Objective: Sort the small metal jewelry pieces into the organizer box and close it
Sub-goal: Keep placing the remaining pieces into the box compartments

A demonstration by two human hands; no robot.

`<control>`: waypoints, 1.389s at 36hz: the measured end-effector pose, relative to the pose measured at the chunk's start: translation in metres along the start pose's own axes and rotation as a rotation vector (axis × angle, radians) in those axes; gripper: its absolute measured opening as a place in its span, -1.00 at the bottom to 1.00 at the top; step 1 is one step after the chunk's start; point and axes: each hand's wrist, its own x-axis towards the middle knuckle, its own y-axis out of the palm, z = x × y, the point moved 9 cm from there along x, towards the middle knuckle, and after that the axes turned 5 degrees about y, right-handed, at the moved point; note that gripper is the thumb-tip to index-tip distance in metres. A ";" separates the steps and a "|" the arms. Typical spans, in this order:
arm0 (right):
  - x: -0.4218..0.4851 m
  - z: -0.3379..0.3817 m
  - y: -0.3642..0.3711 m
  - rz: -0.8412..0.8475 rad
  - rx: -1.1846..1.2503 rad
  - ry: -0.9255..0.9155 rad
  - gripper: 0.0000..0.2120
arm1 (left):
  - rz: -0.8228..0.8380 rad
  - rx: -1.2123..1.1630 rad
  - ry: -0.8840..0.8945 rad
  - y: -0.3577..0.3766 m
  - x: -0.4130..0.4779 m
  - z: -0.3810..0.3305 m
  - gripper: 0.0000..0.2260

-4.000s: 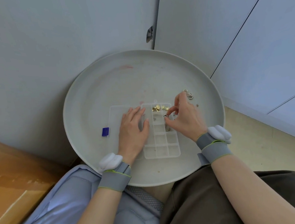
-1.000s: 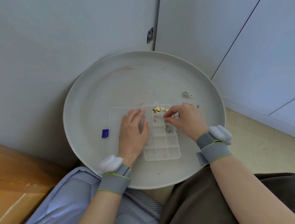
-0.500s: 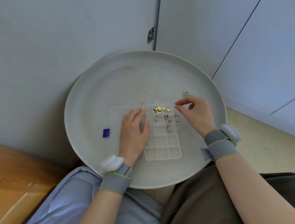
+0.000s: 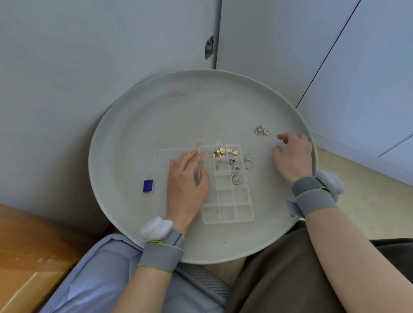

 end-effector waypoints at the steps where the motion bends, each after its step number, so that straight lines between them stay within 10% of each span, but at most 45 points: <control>1: -0.001 0.000 0.001 0.004 -0.012 0.006 -0.67 | 0.002 0.000 -0.001 0.000 0.000 0.000 -0.67; 33: -0.009 0.004 0.006 0.125 0.118 0.023 -0.97 | 0.003 -0.014 -0.013 -0.001 0.000 0.002 -0.69; 50: -0.066 0.075 0.044 0.375 0.104 -0.377 -0.95 | -0.022 -0.024 -0.039 -0.006 -0.001 0.005 -0.67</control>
